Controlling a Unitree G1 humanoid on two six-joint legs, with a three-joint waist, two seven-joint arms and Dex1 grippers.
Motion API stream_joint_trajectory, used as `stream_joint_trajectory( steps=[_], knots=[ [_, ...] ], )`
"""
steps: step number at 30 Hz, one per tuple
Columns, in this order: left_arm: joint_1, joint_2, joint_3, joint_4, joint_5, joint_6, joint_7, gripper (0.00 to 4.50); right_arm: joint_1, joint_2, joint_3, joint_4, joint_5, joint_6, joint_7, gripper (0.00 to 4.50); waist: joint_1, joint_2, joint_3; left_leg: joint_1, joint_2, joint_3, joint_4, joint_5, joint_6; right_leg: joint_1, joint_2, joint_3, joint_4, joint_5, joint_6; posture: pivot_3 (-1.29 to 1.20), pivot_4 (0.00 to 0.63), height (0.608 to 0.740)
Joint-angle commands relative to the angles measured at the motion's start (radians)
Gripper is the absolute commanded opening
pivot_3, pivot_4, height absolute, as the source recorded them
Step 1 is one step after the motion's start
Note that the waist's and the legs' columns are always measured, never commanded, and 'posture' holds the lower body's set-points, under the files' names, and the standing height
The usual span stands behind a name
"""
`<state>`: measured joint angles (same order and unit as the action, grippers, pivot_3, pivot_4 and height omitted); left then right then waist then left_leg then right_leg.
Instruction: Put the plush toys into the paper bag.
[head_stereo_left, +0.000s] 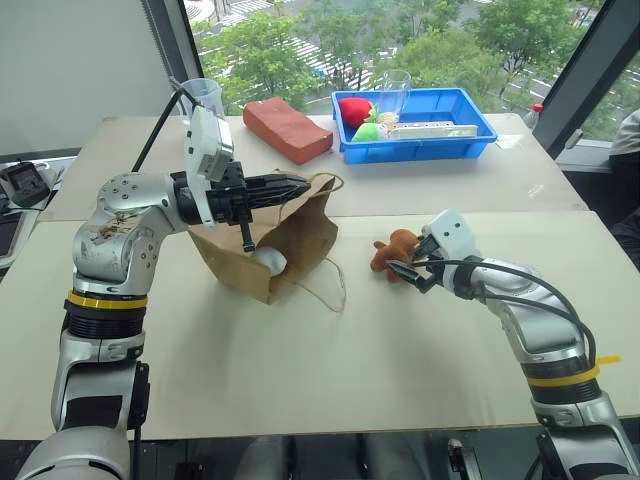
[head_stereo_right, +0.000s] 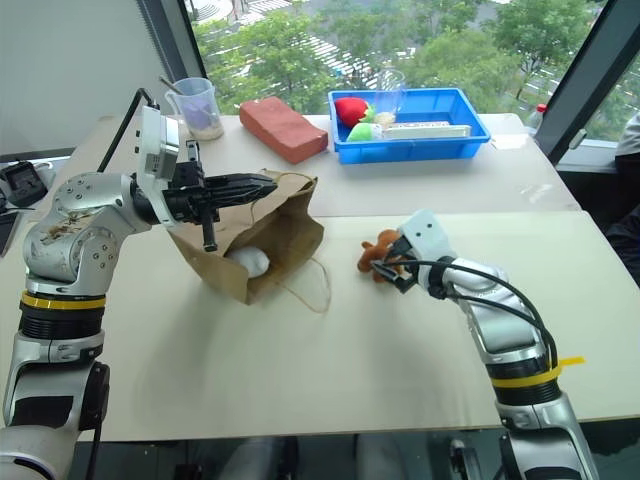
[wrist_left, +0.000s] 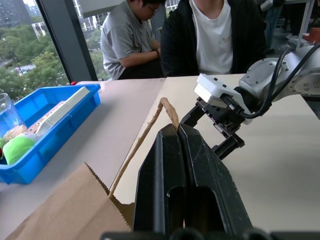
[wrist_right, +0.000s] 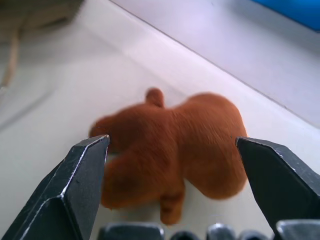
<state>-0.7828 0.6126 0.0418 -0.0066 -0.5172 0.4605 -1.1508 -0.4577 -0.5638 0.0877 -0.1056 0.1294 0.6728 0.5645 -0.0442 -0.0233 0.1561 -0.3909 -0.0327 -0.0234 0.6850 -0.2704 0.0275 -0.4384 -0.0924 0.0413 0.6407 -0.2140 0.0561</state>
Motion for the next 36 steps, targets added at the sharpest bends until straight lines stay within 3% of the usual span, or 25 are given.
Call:
stream_joint_trajectory(
  steps=[1,2,6,16,20,26,36],
  knots=[
    [-0.023,0.011,0.016,-0.020,-0.014,-0.011,-0.002,0.00,-0.024,0.017,0.011,0.061,-0.034,-0.050,-0.020,4.49,0.002,0.000,0.000,0.000,0.000,0.000,0.000,0.000,0.000,0.000,0.000,0.000,0.000,0.000,0.000,0.00,0.150,0.740],
    [-0.023,0.012,0.017,-0.019,-0.014,-0.011,-0.003,0.00,-0.026,0.023,0.010,0.068,-0.030,-0.054,-0.016,4.49,0.002,0.000,0.000,0.000,0.000,0.000,0.000,0.000,0.000,0.000,0.000,0.000,0.000,0.000,0.000,0.00,0.150,0.740],
    [-0.021,0.016,0.019,-0.021,-0.012,-0.012,-0.002,0.00,-0.026,0.039,0.006,0.099,-0.027,-0.075,-0.006,3.59,0.003,0.000,0.000,0.000,-0.001,0.000,0.000,0.000,0.000,0.001,-0.001,0.000,0.000,0.000,0.000,0.00,0.150,0.740],
    [-0.017,0.021,0.020,-0.022,-0.010,-0.012,0.006,0.00,-0.022,0.042,0.002,0.125,-0.035,-0.146,0.007,0.16,0.002,0.000,0.000,0.001,0.000,0.000,0.000,0.000,0.000,0.002,0.000,0.000,0.000,0.000,0.000,0.00,0.150,0.740],
    [-0.022,0.023,0.022,-0.013,-0.009,-0.014,0.005,0.00,-0.028,0.052,-0.008,0.023,0.064,-0.128,0.099,0.03,0.002,0.000,0.000,0.001,0.000,0.000,0.000,0.000,0.000,0.002,0.000,0.000,0.000,0.000,0.000,0.00,0.150,0.740],
    [-0.030,0.019,0.018,-0.003,-0.006,-0.018,0.004,0.00,-0.128,0.144,0.011,-0.129,0.240,0.066,0.152,0.03,0.001,0.000,0.000,0.001,0.002,0.000,0.000,0.000,0.000,0.001,0.000,0.000,0.001,0.000,0.000,0.00,0.150,0.740],
    [-0.069,-0.003,0.003,-0.010,-0.014,-0.007,0.001,0.00,-0.348,0.314,0.092,0.229,0.157,0.006,0.092,0.03,0.007,0.000,0.000,0.000,-0.002,-0.001,0.000,0.000,0.000,0.001,-0.001,-0.001,0.000,0.000,0.000,0.00,0.150,0.740]
  ],
)
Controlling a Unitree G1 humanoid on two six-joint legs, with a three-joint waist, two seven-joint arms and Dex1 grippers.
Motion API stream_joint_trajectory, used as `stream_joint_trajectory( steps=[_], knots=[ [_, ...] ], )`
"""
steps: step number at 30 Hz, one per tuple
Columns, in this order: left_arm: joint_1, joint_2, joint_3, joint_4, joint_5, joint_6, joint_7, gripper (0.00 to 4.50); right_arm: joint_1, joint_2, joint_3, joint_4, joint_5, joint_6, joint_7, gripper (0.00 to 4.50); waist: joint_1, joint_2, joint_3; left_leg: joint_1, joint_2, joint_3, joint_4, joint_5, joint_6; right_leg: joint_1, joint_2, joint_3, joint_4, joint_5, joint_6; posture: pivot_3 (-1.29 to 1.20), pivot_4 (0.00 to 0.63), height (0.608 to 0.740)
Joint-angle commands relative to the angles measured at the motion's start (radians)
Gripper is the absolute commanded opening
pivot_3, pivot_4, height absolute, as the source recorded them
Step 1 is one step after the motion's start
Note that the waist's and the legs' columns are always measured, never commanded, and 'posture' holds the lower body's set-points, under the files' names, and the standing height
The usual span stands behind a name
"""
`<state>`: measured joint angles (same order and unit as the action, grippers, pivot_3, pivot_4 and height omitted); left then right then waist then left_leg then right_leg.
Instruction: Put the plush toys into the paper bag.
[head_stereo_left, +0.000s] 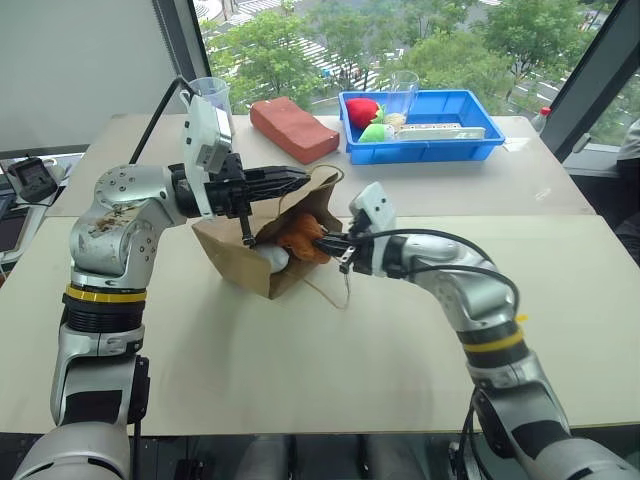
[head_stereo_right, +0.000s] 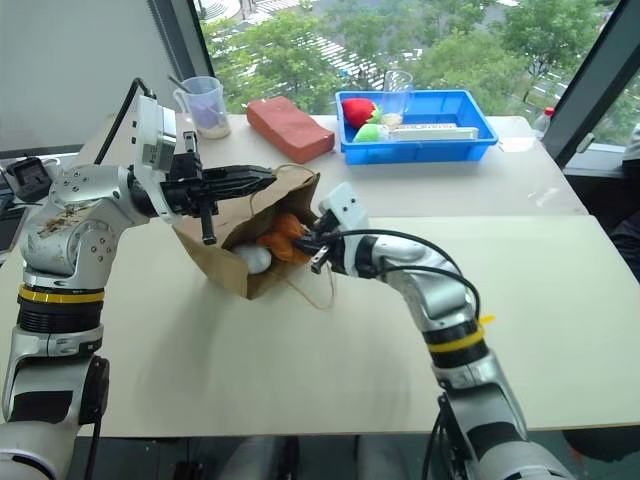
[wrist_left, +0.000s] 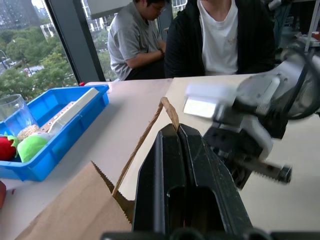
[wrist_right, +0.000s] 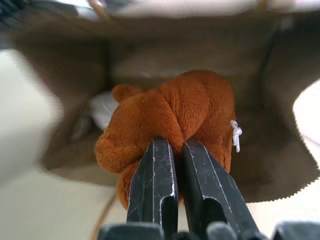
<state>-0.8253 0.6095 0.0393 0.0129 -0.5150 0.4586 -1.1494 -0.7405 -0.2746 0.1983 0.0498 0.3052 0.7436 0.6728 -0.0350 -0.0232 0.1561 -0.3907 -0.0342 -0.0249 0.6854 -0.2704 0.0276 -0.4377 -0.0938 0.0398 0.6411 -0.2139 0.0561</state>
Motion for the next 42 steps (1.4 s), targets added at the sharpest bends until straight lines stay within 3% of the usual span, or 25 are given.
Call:
stream_joint_trajectory(
  steps=[1,10,16,21,23,27,33,42],
  knots=[
    [-0.028,0.000,0.005,-0.034,-0.018,-0.003,-0.001,0.00,-0.087,0.038,-0.023,0.113,-0.029,-0.087,-0.022,0.03,-0.003,0.000,0.000,0.000,0.000,0.000,0.000,0.000,0.000,0.000,0.000,0.000,0.000,0.000,0.000,0.00,0.150,0.740],
    [-0.011,0.001,0.006,-0.066,-0.024,0.008,0.002,0.00,-0.166,0.149,0.008,0.379,-0.140,-0.326,-0.057,0.03,-0.013,0.000,0.000,0.000,0.001,0.000,-0.002,0.001,-0.003,-0.002,0.001,0.000,0.001,0.000,0.000,0.00,0.150,0.740],
    [0.003,0.004,0.011,-0.064,-0.019,0.000,0.005,0.00,-0.142,0.149,-0.019,0.417,-0.149,-0.437,-0.024,2.29,-0.012,0.000,0.000,0.000,0.000,0.000,-0.002,0.002,-0.003,-0.002,0.000,0.000,0.000,0.000,0.000,0.00,0.150,0.740],
    [0.013,0.001,0.015,-0.067,-0.019,-0.002,0.015,0.00,-0.084,0.097,-0.052,0.250,-0.107,-0.377,0.034,4.01,-0.013,0.000,0.000,0.000,0.001,-0.001,-0.003,0.002,-0.003,-0.002,0.001,0.000,0.001,0.000,0.000,0.00,0.150,0.740],
    [0.016,0.001,0.016,-0.066,-0.018,-0.004,0.016,0.00,-0.052,0.066,-0.055,0.164,-0.086,-0.332,0.056,4.47,-0.011,0.000,0.000,0.000,0.001,-0.001,-0.003,0.002,-0.003,-0.002,0.001,0.000,0.001,0.000,0.000,0.00,0.150,0.740],
    [0.026,0.004,0.019,-0.060,-0.011,-0.015,0.020,0.00,0.076,-0.074,-0.067,-0.124,-0.010,-0.160,0.128,4.47,-0.004,0.000,0.000,-0.001,0.001,-0.001,-0.003,0.001,-0.002,-0.002,0.000,0.000,0.000,0.000,0.000,0.00,0.150,0.740],
    [0.026,-0.005,0.013,-0.057,-0.007,-0.025,0.028,0.00,0.230,-0.209,-0.027,-0.325,0.053,-0.018,0.193,4.47,-0.005,0.000,0.000,0.000,0.001,0.000,-0.002,0.000,0.000,-0.001,0.001,0.000,0.000,0.000,0.000,0.00,0.150,0.740],
    [0.016,-0.008,0.003,-0.045,0.004,-0.042,0.028,0.00,0.261,-0.181,0.071,-0.297,-0.016,-0.001,0.116,4.47,-0.004,0.000,0.000,0.001,0.000,0.000,-0.001,0.000,0.000,-0.001,0.000,0.001,0.000,0.000,0.000,0.00,0.150,0.740]
  ],
)
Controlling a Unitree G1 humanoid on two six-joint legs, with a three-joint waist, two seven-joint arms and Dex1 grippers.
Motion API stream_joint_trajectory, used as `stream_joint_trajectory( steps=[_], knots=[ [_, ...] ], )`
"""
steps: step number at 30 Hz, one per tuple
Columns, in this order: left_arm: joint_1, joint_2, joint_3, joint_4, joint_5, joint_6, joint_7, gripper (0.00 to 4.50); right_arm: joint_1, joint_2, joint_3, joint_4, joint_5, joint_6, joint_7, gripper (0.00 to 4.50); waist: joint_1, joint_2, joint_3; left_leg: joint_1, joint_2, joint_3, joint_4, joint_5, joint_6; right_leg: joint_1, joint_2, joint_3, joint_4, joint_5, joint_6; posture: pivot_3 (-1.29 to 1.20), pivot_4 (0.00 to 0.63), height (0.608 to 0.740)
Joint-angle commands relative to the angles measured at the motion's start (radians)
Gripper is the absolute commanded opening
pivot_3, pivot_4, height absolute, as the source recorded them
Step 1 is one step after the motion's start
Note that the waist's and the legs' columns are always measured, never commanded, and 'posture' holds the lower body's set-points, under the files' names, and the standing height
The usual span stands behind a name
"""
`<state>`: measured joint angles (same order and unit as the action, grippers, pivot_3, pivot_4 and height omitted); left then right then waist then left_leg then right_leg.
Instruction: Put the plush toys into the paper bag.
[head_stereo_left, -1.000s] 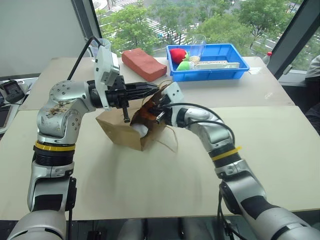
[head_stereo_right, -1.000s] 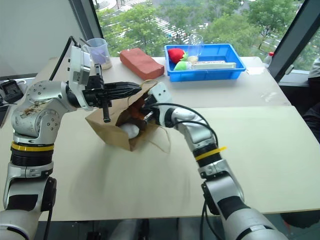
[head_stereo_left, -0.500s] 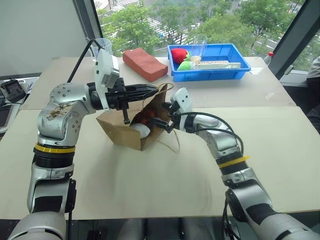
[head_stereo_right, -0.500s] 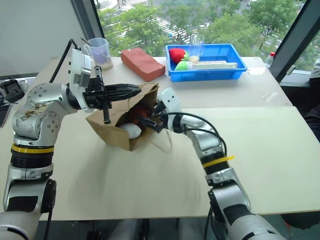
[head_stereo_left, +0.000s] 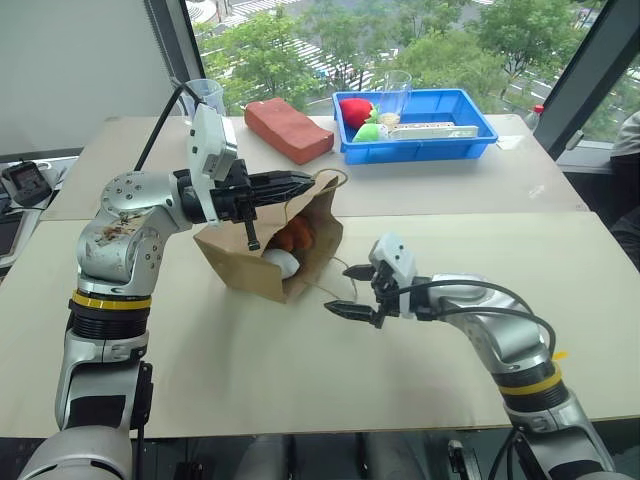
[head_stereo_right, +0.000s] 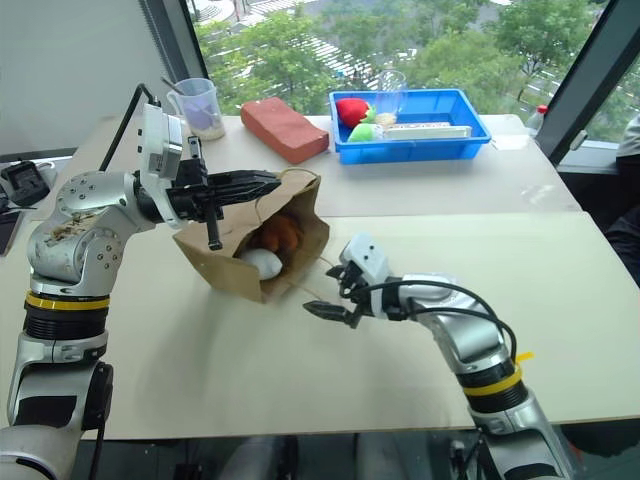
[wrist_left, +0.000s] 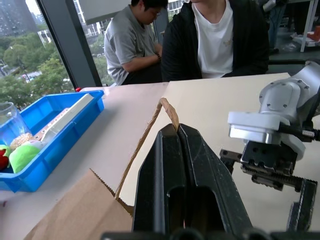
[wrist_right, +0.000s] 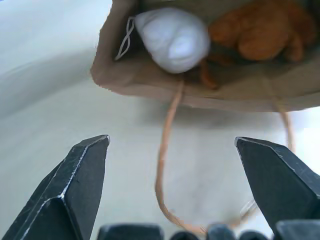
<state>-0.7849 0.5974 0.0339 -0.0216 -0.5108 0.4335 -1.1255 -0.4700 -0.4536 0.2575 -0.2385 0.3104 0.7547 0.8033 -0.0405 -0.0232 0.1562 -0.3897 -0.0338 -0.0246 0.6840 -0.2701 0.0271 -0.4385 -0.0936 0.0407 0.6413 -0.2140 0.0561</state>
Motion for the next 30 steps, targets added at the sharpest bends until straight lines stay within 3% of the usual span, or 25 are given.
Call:
stream_joint_trajectory(
  steps=[1,4,14,18,30],
  knots=[
    [-0.024,0.006,0.007,-0.012,0.000,-0.017,0.004,0.00,-0.009,-0.002,0.017,-0.008,-0.024,-0.010,-0.016,4.47,0.004,0.000,0.000,0.000,0.000,0.000,0.000,0.000,0.000,0.000,0.000,0.000,0.000,0.000,0.000,0.00,0.150,0.740],
    [-0.020,0.012,0.009,-0.018,0.001,-0.015,0.005,0.00,-0.003,-0.013,0.033,-0.001,-0.038,-0.024,-0.010,3.63,0.008,0.000,0.000,-0.001,0.000,0.000,0.000,0.000,0.000,0.000,0.000,0.000,0.000,0.000,0.000,0.00,0.150,0.740],
    [-0.015,0.016,0.013,-0.030,-0.003,-0.007,0.015,0.00,0.025,-0.021,-0.007,0.013,-0.044,-0.114,-0.004,0.15,0.010,0.000,0.000,-0.001,0.000,0.000,0.000,0.000,0.000,0.000,0.000,-0.001,0.000,0.000,0.000,0.00,0.150,0.740],
    [-0.027,0.004,0.007,-0.004,0.003,-0.020,0.017,0.00,0.032,0.063,-0.174,-0.089,0.098,-0.062,-0.073,0.03,0.015,0.000,0.000,-0.001,0.000,0.000,0.000,0.000,0.000,0.000,0.000,0.000,0.000,0.000,0.000,0.00,0.150,0.740],
    [-0.243,-0.174,-0.011,0.326,0.071,-0.184,0.039,0.00,-0.019,0.085,-0.257,-0.347,0.193,-0.075,-0.175,0.03,0.030,0.000,0.000,-0.002,-0.001,-0.001,0.004,-0.001,0.001,0.002,0.000,-0.002,0.000,0.000,0.000,0.00,0.150,0.740]
  ],
)
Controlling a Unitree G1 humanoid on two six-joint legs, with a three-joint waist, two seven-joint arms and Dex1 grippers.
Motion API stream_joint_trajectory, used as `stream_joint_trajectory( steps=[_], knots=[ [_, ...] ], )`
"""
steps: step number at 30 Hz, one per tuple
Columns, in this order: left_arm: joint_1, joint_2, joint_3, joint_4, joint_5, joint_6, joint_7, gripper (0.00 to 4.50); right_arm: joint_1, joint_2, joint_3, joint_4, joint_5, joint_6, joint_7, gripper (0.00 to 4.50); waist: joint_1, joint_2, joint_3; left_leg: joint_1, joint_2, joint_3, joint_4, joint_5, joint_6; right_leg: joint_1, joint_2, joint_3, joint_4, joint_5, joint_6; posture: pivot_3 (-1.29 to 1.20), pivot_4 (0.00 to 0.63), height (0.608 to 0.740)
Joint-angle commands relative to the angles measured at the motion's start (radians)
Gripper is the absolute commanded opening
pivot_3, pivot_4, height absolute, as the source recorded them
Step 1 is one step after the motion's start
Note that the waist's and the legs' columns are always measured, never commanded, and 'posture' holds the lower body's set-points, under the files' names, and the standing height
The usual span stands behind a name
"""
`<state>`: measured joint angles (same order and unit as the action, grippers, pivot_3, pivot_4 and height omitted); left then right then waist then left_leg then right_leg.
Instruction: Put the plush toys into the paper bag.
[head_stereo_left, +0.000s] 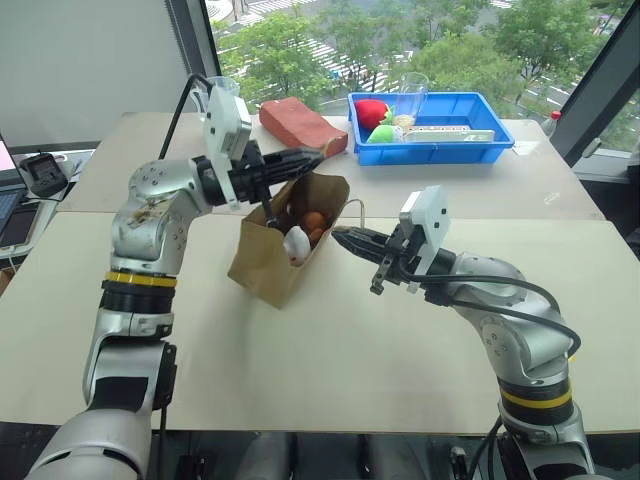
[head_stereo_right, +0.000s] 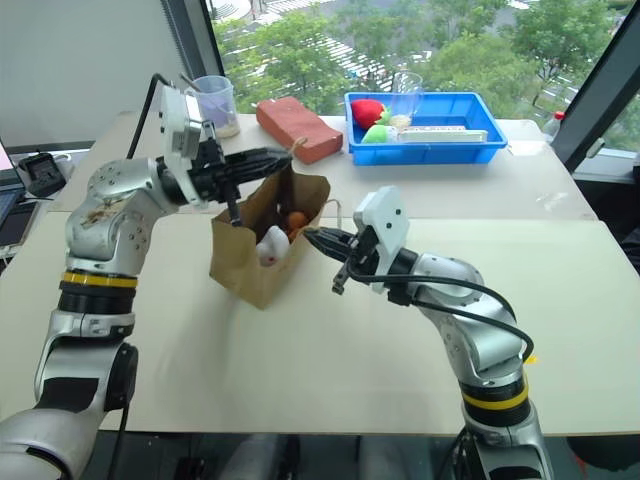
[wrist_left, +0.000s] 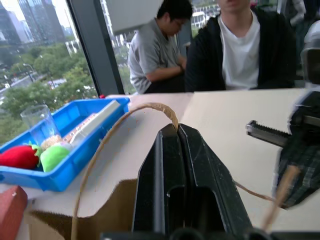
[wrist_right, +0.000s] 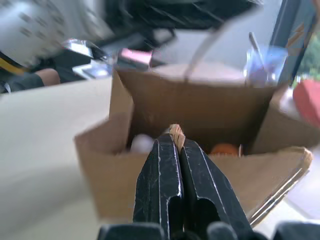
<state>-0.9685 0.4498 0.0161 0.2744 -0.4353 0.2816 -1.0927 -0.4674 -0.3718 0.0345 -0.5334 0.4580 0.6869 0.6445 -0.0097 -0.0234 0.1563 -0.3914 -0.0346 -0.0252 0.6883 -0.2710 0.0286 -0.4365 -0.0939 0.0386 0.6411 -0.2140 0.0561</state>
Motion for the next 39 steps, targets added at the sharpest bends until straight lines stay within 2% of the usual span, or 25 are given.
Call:
stream_joint_trajectory(
  steps=[1,9,17,25,26,28,35,36,37,39],
  knots=[
    [-0.079,-0.043,0.006,0.045,-0.007,-0.031,0.002,0.00,-0.025,0.002,-0.037,-0.059,0.053,-0.010,-0.019,0.03,-0.003,0.000,0.000,0.000,0.000,0.000,0.001,0.000,0.000,0.000,0.000,0.000,0.000,0.000,0.000,0.00,0.150,0.740],
    [-0.074,-0.066,-0.015,0.040,-0.014,-0.016,-0.067,0.00,-0.066,-0.001,-0.023,-0.090,0.063,-0.029,-0.046,0.03,-0.012,0.000,0.000,0.000,0.001,0.000,0.001,0.000,0.001,0.000,0.001,0.001,0.000,0.000,0.000,0.00,0.150,0.740],
    [0.028,-0.004,-0.035,0.036,0.051,-0.029,-0.069,0.00,-0.054,0.017,0.086,0.037,-0.033,-0.092,-0.051,0.03,-0.011,0.000,0.000,0.000,0.001,0.000,0.002,0.000,0.001,0.000,0.001,0.001,0.000,0.000,0.000,0.00,0.150,0.740],
    [0.119,0.047,-0.007,-0.156,-0.025,0.111,-0.067,0.00,-0.080,0.001,0.085,0.096,-0.031,-0.090,-0.011,0.03,-0.005,0.000,0.000,-0.002,0.001,0.000,0.005,-0.001,0.001,0.000,0.001,0.000,0.001,0.000,0.000,0.00,0.150,0.740],
    [0.127,0.051,-0.001,-0.178,-0.037,0.126,-0.060,0.28,-0.085,-0.006,0.079,0.102,-0.029,-0.091,-0.004,0.65,-0.005,0.000,0.000,-0.002,0.001,0.000,0.005,-0.001,0.001,0.000,0.001,0.000,0.001,0.000,0.000,0.00,0.150,0.740],
    [0.138,0.053,0.008,-0.217,-0.058,0.153,-0.044,0.91,-0.094,-0.020,0.068,0.112,-0.022,-0.090,0.010,1.22,-0.006,0.000,0.000,-0.002,0.001,0.000,0.005,-0.001,0.001,0.000,0.001,0.000,0.000,0.000,0.000,0.00,0.150,0.740],
    [0.184,0.098,0.029,-0.384,-0.143,0.271,-0.020,4.15,-0.106,-0.100,0.041,0.128,0.011,-0.081,0.103,3.61,-0.007,0.000,0.000,-0.002,0.001,0.000,0.005,-0.001,0.001,0.000,0.001,0.000,0.000,0.000,0.000,0.00,0.150,0.740],
    [0.195,0.119,0.038,-0.410,-0.155,0.288,-0.020,4.50,-0.109,-0.116,0.032,0.126,0.018,-0.078,0.114,3.93,-0.007,0.000,0.000,-0.002,0.001,0.000,0.005,-0.001,0.001,0.000,0.001,0.000,0.000,0.000,0.000,0.00,0.150,0.740],
    [0.206,0.140,0.049,-0.433,-0.167,0.305,-0.020,4.50,-0.112,-0.132,0.023,0.123,0.028,-0.073,0.125,4.28,-0.007,0.000,0.000,-0.001,0.002,0.000,0.005,-0.001,0.001,0.000,0.001,0.000,0.000,0.000,0.000,0.00,0.150,0.740],
    [0.235,0.194,0.080,-0.485,-0.200,0.345,-0.020,4.50,-0.118,-0.169,0.002,0.113,0.053,-0.057,0.154,4.44,-0.009,0.000,0.000,-0.001,0.002,0.000,0.005,-0.001,0.001,-0.001,0.001,0.000,0.000,0.000,0.000,0.00,0.150,0.740]
  ],
)
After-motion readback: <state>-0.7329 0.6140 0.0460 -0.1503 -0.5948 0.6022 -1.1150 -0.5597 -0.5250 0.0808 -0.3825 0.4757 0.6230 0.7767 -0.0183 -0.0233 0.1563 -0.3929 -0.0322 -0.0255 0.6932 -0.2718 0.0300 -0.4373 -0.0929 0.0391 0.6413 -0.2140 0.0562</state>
